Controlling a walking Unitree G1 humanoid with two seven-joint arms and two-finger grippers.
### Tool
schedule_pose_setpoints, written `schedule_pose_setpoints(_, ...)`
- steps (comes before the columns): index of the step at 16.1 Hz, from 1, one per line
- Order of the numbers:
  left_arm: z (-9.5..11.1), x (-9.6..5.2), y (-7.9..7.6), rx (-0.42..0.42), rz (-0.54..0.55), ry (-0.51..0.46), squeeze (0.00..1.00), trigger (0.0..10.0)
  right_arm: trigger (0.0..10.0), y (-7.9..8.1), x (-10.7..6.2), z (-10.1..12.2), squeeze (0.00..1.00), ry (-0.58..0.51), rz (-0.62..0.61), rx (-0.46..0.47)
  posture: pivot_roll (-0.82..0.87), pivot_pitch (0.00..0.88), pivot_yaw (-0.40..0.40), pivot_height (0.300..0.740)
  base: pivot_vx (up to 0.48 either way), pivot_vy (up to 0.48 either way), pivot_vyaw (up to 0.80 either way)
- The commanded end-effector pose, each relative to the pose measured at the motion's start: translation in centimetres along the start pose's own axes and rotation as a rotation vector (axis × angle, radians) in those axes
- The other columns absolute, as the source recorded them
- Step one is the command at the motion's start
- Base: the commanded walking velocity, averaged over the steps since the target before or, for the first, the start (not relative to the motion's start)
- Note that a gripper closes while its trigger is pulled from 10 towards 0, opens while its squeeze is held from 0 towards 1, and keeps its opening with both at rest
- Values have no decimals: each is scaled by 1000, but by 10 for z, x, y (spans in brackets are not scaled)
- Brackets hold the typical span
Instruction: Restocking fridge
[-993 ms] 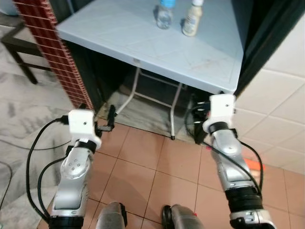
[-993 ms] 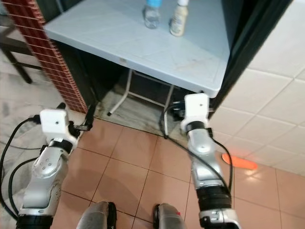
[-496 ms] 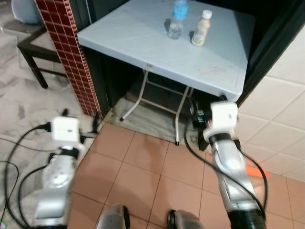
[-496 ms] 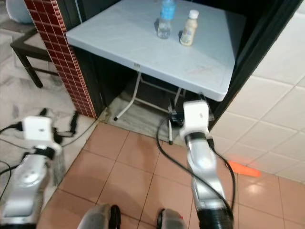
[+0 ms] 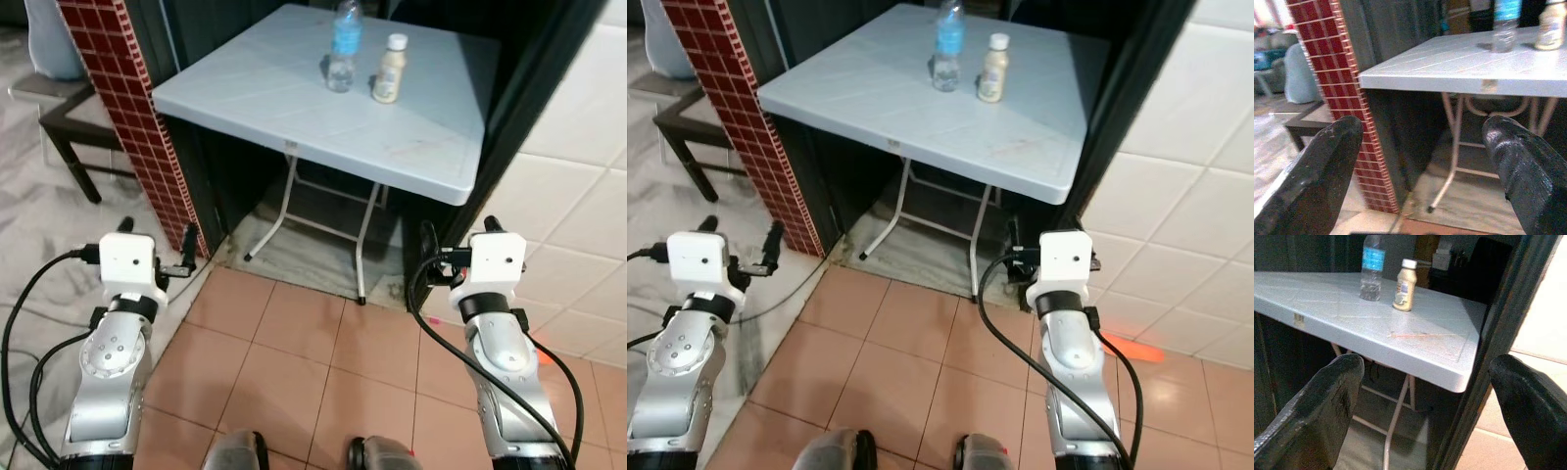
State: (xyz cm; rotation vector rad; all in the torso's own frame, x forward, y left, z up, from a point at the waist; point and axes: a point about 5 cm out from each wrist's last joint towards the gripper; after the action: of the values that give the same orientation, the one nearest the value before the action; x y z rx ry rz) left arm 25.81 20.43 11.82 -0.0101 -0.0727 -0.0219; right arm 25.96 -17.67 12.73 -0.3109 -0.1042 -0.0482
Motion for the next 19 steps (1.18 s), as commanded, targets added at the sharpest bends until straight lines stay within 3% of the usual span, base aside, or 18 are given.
schedule_pose_setpoints(1, -5, -4, 1, -27, -21, 44, 0, 10000, 10000, 0, 2, 9, 0, -38, 0, -6, 3, 0, 45, 740, 0, 0, 0)
schedule_pose_setpoints(2, -10, -6, 3, 7, -13, 86, 0, 10000, 10000, -2, 4, 9, 0, -34, -6, 9, -3, 0, 45, 740, 0, 0, 0)
schedule_pose_setpoints(5, -10, -6, 6, -44, 11, 63, 0, 10000, 10000, 4, 11, 19, 0, -59, 19, 114, -17, 0, 38, 740, 0, 0, 0)
schedule_pose_setpoints(8, -15, -1, -7, -148, 15, 68, 0, 10000, 10000, 12, 19, 29, 0, -84, 14, 294, -27, 0, 62, 740, 0, 0, 0)
schedule_pose_setpoints(12, -10, 6, -11, -149, -14, 23, 0, 10000, 10000, 14, 19, 27, 0, -68, 36, 292, -30, 0, 48, 740, 0, 0, 0)
schedule_pose_setpoints(15, -13, 6, -16, -159, -14, 22, 0, 10000, 10000, 11, 19, 18, 0, -9, 25, 168, -26, 0, 24, 740, 0, 0, 0)
schedule_pose_setpoints(19, -12, 4, -24, -175, -35, 7, 0, 10000, 10000, 8, 22, 15, 0, 3, -7, 153, -26, 18, 10, 740, 69, 0, 0)
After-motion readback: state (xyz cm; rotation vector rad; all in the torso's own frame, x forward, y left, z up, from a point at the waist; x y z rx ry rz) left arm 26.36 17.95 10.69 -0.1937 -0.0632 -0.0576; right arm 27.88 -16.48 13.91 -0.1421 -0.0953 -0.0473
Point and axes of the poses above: a point about 5 cm out from each wrist's last joint towards the gripper, its own x axis pointing out of the wrist towards the gripper, its own z axis along the axis of the wrist's last joint, y = z × x, and after that the axes turned 9 degrees about -x, right-handed
